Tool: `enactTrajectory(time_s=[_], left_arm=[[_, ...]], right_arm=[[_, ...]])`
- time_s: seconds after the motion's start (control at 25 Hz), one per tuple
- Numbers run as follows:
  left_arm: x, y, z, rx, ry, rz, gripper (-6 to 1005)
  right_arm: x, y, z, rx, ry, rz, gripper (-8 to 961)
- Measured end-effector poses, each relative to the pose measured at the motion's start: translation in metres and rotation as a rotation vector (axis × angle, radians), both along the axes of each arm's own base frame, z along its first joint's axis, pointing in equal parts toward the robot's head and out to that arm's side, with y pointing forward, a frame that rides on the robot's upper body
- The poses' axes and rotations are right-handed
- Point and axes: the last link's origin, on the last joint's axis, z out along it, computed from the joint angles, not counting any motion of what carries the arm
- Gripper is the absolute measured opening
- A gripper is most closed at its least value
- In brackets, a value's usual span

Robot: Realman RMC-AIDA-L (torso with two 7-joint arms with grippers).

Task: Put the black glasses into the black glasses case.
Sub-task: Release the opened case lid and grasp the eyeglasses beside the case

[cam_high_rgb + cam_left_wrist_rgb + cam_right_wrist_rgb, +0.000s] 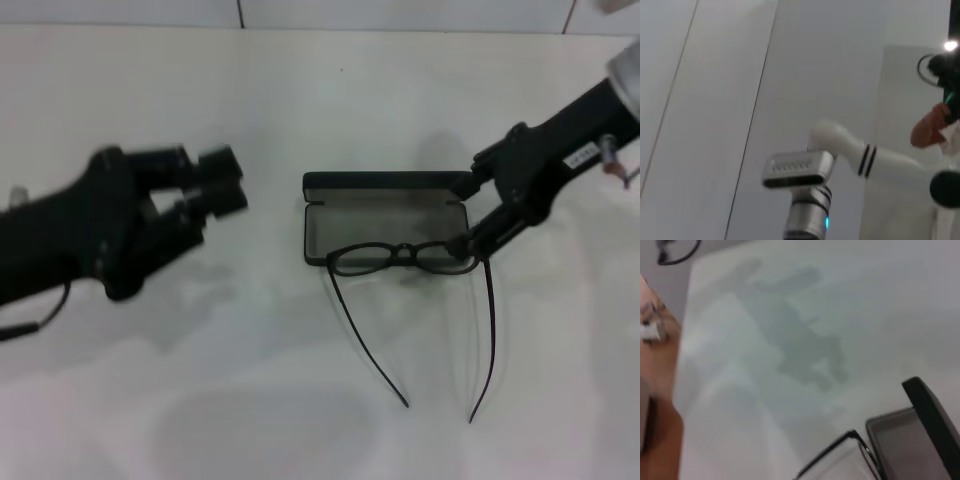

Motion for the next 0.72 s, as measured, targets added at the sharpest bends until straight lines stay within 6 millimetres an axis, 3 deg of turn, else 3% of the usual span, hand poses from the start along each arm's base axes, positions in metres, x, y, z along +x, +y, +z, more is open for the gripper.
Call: enactTrajectory(time_s=[0.4, 0.6, 0.72], left_arm=[[-0.021, -0.021, -0.019, 0.033, 0.028, 0.032, 230], [-0.024, -0.024, -0.025, 0.039, 0.026, 0.036, 230], [-0.026, -0.026, -0.028, 0.047, 0.023, 0.038, 230]], right_arm=[[-0.014, 0.010, -0.050, -0.008, -0.198, 0.106, 854], [-0.014, 0.011, -0.060, 0.012, -0.224, 0.140, 768], [-0.015, 0.013, -0.063, 0.018, -0.236, 0.154, 764]])
